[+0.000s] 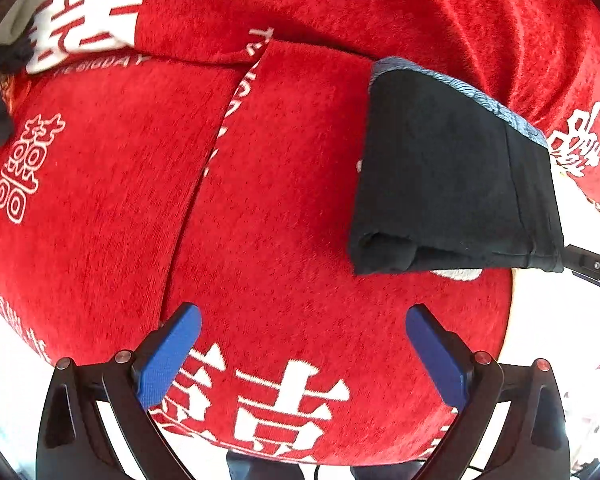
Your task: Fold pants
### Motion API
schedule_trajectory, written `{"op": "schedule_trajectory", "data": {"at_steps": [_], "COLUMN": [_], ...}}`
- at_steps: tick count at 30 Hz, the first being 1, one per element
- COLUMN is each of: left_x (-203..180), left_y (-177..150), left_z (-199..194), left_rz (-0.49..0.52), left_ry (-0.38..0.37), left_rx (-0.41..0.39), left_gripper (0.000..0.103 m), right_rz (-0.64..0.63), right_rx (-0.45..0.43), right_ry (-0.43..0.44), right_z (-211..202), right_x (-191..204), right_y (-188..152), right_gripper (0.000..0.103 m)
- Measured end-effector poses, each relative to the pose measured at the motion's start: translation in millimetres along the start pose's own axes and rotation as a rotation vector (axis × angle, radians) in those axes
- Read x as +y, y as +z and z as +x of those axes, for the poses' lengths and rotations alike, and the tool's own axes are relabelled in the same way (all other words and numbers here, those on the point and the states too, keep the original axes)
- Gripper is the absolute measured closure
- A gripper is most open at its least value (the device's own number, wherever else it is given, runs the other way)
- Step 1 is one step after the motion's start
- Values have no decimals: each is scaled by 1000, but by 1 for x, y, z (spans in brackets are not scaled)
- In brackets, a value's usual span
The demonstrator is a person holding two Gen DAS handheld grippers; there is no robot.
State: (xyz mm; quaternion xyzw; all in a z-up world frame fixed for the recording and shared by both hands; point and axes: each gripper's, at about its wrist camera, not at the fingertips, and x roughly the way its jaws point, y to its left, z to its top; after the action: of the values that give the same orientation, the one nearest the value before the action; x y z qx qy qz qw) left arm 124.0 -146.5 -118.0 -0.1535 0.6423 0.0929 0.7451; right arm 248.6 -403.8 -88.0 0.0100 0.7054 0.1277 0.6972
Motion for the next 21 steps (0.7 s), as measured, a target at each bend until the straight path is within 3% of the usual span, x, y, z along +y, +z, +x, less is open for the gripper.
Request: {"op": "schedule_trajectory", "data": {"at_steps": [9,21], "left_x": [11,-1], "left_y": [4,24], "left_z": [3,21], "left_rz": [14,53], "left_ry": [46,95], "left_rx": [27,74], "left_gripper": [0,0], "right_rz": [26,183], "right_rx": [3,-18], "right_ry": [56,96], "right_z": [-5,-4], "right_x": [21,-30], "right_y": [-10,-28], "right_gripper": [25,24]}}
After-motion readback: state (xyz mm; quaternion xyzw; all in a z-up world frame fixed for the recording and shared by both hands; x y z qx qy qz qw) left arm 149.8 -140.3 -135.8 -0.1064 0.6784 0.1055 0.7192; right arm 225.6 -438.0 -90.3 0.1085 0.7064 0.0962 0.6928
